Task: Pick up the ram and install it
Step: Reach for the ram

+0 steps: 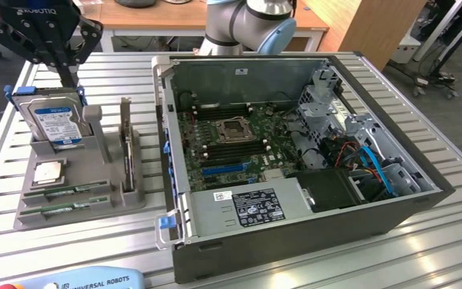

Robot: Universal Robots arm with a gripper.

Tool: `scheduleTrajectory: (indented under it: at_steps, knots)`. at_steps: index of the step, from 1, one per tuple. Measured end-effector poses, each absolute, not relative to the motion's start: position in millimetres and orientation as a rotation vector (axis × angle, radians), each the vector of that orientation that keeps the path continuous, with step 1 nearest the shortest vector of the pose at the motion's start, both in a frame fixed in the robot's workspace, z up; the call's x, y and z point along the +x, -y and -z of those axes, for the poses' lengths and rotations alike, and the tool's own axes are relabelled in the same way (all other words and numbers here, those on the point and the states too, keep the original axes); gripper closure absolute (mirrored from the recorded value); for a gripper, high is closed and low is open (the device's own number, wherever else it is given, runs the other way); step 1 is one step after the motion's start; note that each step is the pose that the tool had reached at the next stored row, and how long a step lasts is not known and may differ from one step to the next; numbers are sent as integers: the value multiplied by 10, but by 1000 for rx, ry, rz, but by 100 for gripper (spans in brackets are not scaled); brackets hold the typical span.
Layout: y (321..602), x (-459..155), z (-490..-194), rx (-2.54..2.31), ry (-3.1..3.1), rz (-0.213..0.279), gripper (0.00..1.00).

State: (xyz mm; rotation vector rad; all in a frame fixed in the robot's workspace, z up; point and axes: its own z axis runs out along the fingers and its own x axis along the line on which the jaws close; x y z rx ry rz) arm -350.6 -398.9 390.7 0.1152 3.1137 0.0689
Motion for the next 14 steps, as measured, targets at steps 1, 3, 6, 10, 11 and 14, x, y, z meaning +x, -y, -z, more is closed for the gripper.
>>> scheduleTrajectory:
  at_steps: [1,3,6,10,11,14]
  knots:
    - [3988,-3518,-3907,115,-3114,-69,90]
    - [3988,-3543,-3906,115,-3114,-69,90]
    - [3988,-3581,-3904,115,-3114,-69,90]
    - [3989,-3635,-3901,115,-3114,-69,90]
    - [3988,-3647,-3900,115,-3114,-69,90]
    - [3988,-3679,-3897,115,-3114,-69,90]
